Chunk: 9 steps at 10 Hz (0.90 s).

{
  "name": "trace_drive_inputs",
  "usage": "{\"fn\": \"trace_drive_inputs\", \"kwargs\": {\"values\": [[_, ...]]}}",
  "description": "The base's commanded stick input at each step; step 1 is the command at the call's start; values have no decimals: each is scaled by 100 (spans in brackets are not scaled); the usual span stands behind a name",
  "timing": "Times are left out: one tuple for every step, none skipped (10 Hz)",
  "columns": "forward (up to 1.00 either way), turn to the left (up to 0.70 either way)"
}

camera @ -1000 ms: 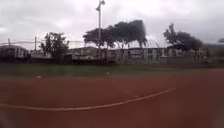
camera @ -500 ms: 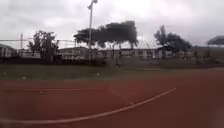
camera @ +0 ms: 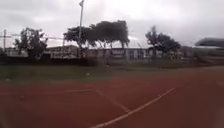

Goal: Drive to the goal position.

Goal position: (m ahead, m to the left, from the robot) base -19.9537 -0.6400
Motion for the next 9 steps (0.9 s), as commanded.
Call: {"fn": "trace_drive_inputs", "kwargs": {"values": [[70, 0], [70, 0], [70, 0], [70, 0], [70, 0], [70, 0], [70, 0], [70, 0], [70, 0]]}}
